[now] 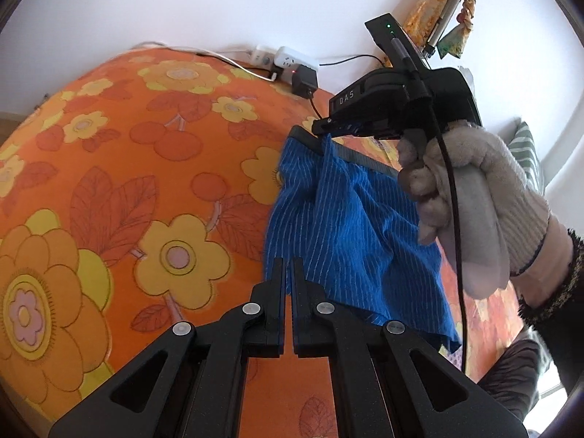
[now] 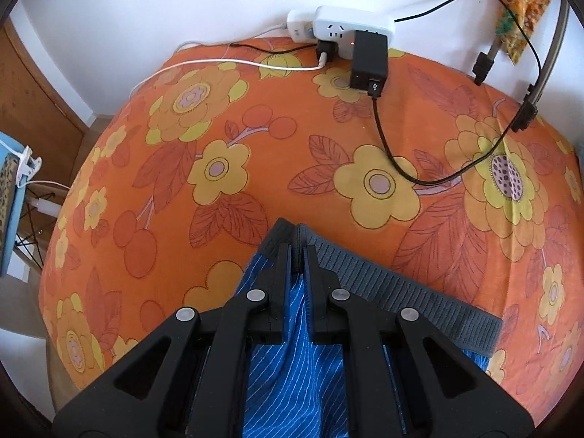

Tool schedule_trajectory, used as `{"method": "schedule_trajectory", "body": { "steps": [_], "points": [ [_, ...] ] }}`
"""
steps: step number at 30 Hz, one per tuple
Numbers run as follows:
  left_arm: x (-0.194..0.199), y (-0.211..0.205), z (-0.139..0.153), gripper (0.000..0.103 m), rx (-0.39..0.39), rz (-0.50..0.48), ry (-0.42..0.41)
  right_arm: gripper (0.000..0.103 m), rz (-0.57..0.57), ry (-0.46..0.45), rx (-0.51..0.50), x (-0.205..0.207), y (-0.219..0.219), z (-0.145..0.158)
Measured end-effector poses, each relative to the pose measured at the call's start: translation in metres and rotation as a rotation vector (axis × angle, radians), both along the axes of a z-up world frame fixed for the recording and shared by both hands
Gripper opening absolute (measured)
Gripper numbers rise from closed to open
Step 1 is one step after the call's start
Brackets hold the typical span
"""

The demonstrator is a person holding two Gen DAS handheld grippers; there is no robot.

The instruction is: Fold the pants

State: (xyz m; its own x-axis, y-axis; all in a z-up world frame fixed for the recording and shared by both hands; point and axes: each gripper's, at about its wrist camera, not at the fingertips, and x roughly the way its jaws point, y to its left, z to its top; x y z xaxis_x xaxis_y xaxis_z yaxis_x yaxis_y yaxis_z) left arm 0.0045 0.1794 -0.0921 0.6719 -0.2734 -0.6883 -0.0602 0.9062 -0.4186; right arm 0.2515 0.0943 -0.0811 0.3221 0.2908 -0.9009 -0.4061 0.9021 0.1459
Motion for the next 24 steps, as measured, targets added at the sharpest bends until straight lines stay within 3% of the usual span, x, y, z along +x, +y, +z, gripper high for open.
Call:
{"method": "schedule_trajectory", "body": {
  "steps": [3,5,8,16,18,19,20,24],
  "points": [
    [0.005,-0.009,0.002,0.013,0.011,-0.035,-0.002,0.007,-0.001,0.004,-0.003,0.001,-0.002,-0.003],
    [0.008,-0.021,0.003,0.033,0.044,-0.061,-0.004,0.007,-0.004,0.011,0.006,0.003,-0.005,-0.003],
    [0.016,-0.033,0.003,0.043,0.101,-0.081,-0.007,0.007,-0.003,0.014,0.015,0.004,-0.007,-0.001],
    [0.033,-0.047,0.001,0.042,0.143,-0.104,-0.002,0.007,-0.003,0.021,0.029,0.004,-0.008,-0.001],
    [0.036,-0.05,-0.002,0.028,0.148,-0.117,0.004,0.007,-0.006,0.024,0.035,0.005,-0.009,-0.001],
    [0.037,-0.051,-0.004,0.012,0.146,-0.123,0.014,0.007,-0.008,0.025,0.038,0.005,-0.009,-0.001],
    [0.039,-0.05,-0.007,0.006,0.122,-0.134,0.029,0.007,-0.009,0.026,0.04,0.005,-0.009,-0.001],
    [0.037,-0.046,-0.006,0.003,0.089,-0.12,0.025,0.007,-0.009,0.025,0.04,0.005,-0.009,0.0]
  ]
}}
